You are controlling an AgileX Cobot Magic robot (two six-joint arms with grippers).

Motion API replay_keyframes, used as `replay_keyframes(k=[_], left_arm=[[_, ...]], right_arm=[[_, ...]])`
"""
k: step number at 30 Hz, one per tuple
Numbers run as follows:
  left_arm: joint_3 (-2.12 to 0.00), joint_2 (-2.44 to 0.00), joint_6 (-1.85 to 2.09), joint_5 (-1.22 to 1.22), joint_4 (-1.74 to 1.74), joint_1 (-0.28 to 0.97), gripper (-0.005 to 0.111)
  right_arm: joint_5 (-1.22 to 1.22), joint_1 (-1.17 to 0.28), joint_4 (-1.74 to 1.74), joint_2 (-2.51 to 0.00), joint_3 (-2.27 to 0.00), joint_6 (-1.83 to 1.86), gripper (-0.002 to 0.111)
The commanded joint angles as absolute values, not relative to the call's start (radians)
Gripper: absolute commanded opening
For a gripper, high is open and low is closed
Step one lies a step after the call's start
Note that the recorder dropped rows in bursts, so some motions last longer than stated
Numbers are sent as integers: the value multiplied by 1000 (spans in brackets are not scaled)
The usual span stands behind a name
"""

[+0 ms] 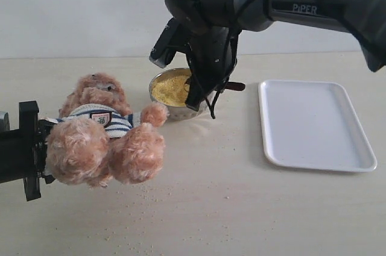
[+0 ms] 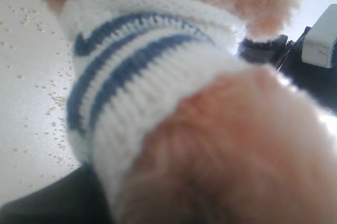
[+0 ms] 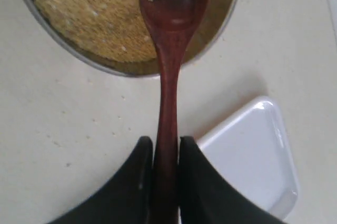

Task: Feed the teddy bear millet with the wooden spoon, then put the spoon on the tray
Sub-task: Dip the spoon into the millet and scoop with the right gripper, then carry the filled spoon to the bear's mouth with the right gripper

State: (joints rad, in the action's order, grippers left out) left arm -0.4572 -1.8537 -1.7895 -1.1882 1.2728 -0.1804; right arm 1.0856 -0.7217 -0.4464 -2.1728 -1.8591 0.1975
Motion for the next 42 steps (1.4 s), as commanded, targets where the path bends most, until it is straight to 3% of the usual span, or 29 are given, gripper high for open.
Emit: replay_keyframes(k=[1, 18, 31, 42], left_arm=[[-462, -1844, -1774, -1221, 1262, -176, 5], [-462, -1844, -1772, -1221, 1264, -176, 5], [-462, -1844, -1753, -1221, 1263, -176, 5], [-462, -1844, -1753, -1221, 1271, -176, 5]], right_arm=[[1061, -718, -349, -2157, -1862, 191, 0], [1159, -718, -308, -2014, -1862, 152, 0], [1200, -718, 20, -1895, -1862, 278, 0], [1012, -803, 179, -1897, -1862, 429, 0]])
